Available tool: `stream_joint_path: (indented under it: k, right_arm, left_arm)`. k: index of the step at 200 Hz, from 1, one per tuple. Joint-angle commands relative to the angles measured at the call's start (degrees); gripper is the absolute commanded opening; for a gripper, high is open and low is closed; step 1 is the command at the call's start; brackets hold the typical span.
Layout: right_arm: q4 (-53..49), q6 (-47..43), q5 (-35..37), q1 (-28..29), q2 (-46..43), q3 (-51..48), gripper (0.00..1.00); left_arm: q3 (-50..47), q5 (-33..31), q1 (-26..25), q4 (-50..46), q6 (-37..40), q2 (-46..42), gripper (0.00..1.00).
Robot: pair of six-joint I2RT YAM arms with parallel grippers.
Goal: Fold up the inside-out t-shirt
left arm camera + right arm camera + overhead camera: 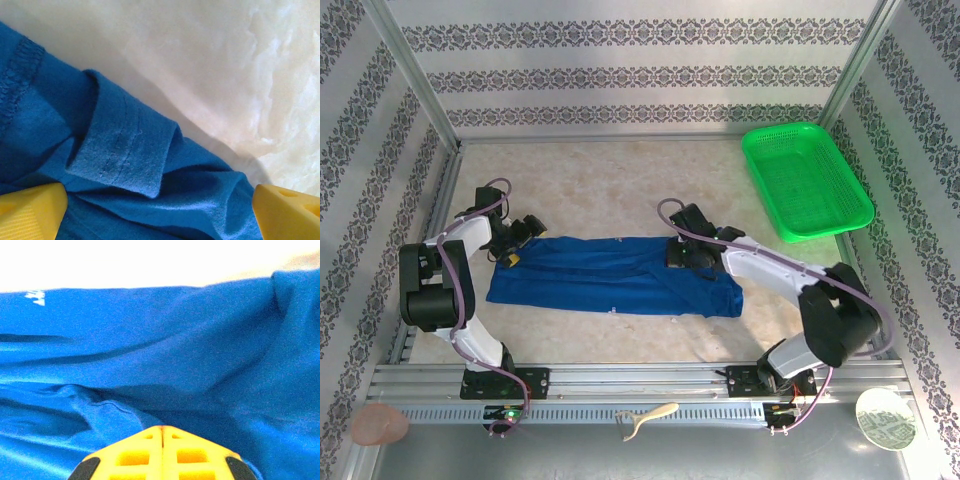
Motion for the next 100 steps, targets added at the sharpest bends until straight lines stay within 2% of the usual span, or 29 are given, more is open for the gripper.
stream_joint_path:
  k: [1, 19, 44, 100]
  right_arm:
    - [-1.1, 1.2, 0.4, 1.6, -3.6, -0.9, 0.00]
    - [-1.6, 2.5, 2.5, 3.4, -4.8, -1.7, 0.00]
    - [0.2, 4.0, 1.2, 4.5, -5.3, -2.8, 0.00]
    - [-0.5, 10.3, 3.2, 18.5, -6.7, -4.6, 0.00]
  left_arm:
    - [-1.6, -1.0, 0.0, 1.1, 0.5, 0.1, 0.97]
    - [-1.6, -1.0, 0.0, 1.1, 0.4, -0.1, 0.97]
    - [-1.6, -0.6, -0.1, 1.3, -0.2, -0.3, 0.97]
    - [-0.9, 0.1, -0.1, 0.6, -0.5, -1.6, 0.97]
